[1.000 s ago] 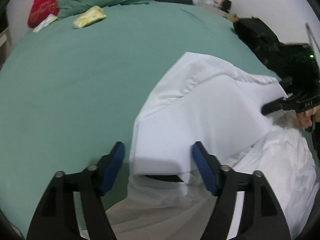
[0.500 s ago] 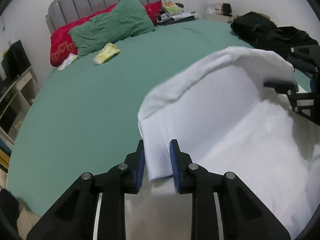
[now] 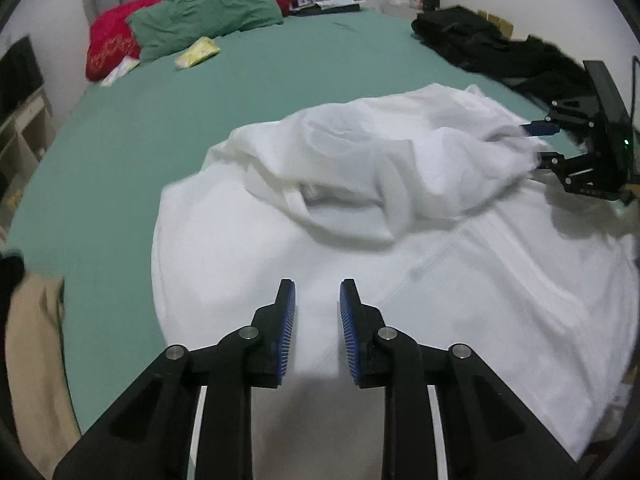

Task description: Fold large clothes

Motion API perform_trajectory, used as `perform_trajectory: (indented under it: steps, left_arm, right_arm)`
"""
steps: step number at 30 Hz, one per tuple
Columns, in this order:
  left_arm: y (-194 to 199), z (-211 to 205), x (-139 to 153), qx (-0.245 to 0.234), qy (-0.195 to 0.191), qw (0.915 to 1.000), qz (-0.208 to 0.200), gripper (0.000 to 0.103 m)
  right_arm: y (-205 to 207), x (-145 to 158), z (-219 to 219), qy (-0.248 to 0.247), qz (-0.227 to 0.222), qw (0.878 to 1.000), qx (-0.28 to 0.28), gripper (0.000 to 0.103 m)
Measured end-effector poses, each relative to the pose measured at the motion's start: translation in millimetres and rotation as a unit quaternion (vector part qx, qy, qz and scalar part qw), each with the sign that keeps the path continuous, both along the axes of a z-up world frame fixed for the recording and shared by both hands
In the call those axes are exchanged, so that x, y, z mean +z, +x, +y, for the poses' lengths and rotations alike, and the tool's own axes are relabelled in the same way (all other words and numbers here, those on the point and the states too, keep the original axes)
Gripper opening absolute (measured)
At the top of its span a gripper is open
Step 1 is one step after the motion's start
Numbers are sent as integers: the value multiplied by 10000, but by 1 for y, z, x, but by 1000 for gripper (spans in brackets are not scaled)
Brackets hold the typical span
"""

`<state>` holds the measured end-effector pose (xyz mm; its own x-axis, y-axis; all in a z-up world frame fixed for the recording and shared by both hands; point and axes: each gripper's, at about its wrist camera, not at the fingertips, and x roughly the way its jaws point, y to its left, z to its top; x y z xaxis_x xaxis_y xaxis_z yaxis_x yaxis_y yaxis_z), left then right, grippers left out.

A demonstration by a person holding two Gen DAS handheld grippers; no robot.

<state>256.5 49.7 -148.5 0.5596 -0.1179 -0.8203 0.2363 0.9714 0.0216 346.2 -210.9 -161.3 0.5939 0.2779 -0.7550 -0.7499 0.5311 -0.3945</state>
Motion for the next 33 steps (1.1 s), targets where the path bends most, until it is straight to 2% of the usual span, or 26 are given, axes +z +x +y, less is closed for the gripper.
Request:
perform_trajectory:
  steps: [2, 3, 4, 6, 11, 12, 13, 14, 17, 21, 24, 26, 27, 29, 31, 33]
  left_arm:
    - [-14, 4, 6, 89, -131, 9998, -90, 37]
    - [-20, 7, 10, 164, -230, 9995, -158, 38]
    - [-25, 10, 14, 258, -390, 9987, -207, 38]
    - [-29, 14, 18, 460, -689, 9962, -260, 39]
    - [-39, 17, 22, 918, -1137, 9887, -340, 40]
    - [-43, 16, 23, 947, -1179, 9879, -350, 40]
    - [-48, 17, 23, 1004, -1200, 9870, -362, 41]
    - [-50, 20, 22, 1080, -1192, 9864, -349, 41]
    - [-58, 33, 18, 1359, -1184, 9831, -315, 41]
    - [-69, 40, 7, 1584, -1363, 9777, -230, 41]
    - [-60, 19, 7, 1242, -1482, 9809, -196, 41]
    - [-52, 6, 19, 1078, -1500, 9817, -461, 41]
    - [-44, 0, 24, 976, -1552, 9815, -544, 41]
    - [-23, -10, 29, 896, -1655, 9799, -664, 41]
    - [1, -19, 27, 921, -1733, 9784, -647, 42]
    - [22, -28, 21, 903, -1758, 9785, -587, 42]
  right_arm:
    - [-12, 21, 1, 588, 28, 9980, -214, 43]
    - [-14, 29, 6, 855, 23, 9962, -188, 51]
    - [-19, 35, 13, 1111, 28, 9938, -102, 61]
    - [-28, 45, 45, 1595, 181, 9869, 180, 70]
    - [4, 25, 139, 1877, 724, 9795, 134, 70]
    - [5, 12, 150, 1834, 1039, 9775, -11, 62]
    - [14, -1, 156, 1885, 1557, 9696, -21, 12]
    - [17, -10, 158, 1900, 1892, 9634, -14, 3]
    - [-3, -24, 152, 1702, 2089, 9629, 139, 2]
    - [-45, -29, 134, 1213, 2048, 9708, 304, 3]
    - [-61, -27, 114, 1258, 2115, 9690, 232, 4]
    - [-66, -23, 107, 1248, 2158, 9683, 178, 8]
    - [-70, -19, 102, 1288, 2242, 9659, 146, 14]
    - [-75, -10, 95, 1444, 2326, 9616, 190, 27]
    - [-75, 7, 87, 1788, 2166, 9595, 229, 53]
    - [-67, 21, 79, 2120, 1885, 9589, 66, 62]
